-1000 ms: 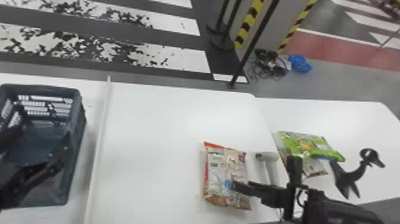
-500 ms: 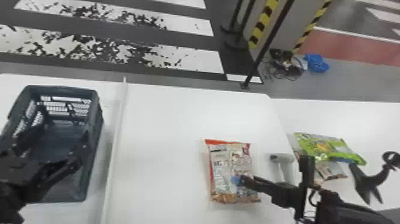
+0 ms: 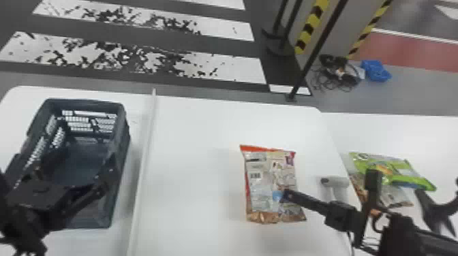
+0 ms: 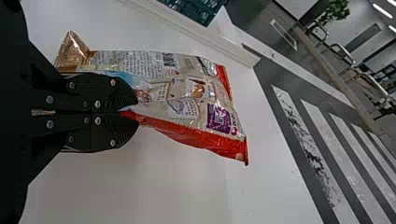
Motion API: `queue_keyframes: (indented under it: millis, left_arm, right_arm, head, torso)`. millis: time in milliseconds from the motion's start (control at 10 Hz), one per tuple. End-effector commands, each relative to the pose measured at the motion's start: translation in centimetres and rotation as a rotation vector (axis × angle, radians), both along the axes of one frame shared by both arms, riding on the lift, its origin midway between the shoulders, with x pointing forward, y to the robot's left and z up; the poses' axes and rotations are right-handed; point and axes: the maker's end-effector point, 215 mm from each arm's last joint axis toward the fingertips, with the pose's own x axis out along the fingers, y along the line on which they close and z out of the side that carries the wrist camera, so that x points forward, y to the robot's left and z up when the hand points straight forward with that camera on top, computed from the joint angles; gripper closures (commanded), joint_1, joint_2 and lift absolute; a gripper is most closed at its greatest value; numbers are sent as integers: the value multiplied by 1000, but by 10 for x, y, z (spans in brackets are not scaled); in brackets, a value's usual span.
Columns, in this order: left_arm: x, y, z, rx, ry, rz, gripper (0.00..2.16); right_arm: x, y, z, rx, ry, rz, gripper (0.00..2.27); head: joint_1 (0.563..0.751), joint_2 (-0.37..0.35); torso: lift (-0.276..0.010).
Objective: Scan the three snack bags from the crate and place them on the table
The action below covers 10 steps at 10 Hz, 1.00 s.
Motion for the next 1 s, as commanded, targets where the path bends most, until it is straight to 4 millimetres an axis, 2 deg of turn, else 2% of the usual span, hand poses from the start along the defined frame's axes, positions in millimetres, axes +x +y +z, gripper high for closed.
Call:
queue_keyframes:
  millis: [0,100,200,400,500,700,800,900]
  left_arm:
    - [0,0,0,0,1,0,80]
    - [0,0,-1,2,4,0,80]
    - [-1,0,-3,11,7,-2,80]
    - [-2,1,-1,17,5,-3,80]
    - [-4,2,-7,22,17,-5,80]
    - [-6,-3,-14,34,28,-15,80]
    - [-7,-5,-17,41,35,-20,80]
    - [-10,-9,-19,46,42,-28,80]
  right_arm:
    - [24,-16,28,27,-88,-75,2219]
    - [45,-30,43,27,-165,-158,2219]
    - [65,-56,52,30,-218,-276,2219]
    - [96,-145,51,20,-269,-602,2219]
    - [102,-186,47,48,-265,-728,2219]
    - [111,-257,59,-38,-354,-934,2223]
    - [110,-287,67,-87,-403,-1008,2223]
    - [115,-308,70,-163,-430,-1055,2219]
  head:
    - [695,-209]
    - [695,-219]
    - [695,-233]
    - [695,-278]
    - [695,-328]
    - [695,-350]
    - [695,-350]
    - [695,-350]
  torso:
    - [-37]
    - [-37]
    - [-37]
    - [-37]
    - [-37]
    - [-37]
    - [-37]
    - [-37]
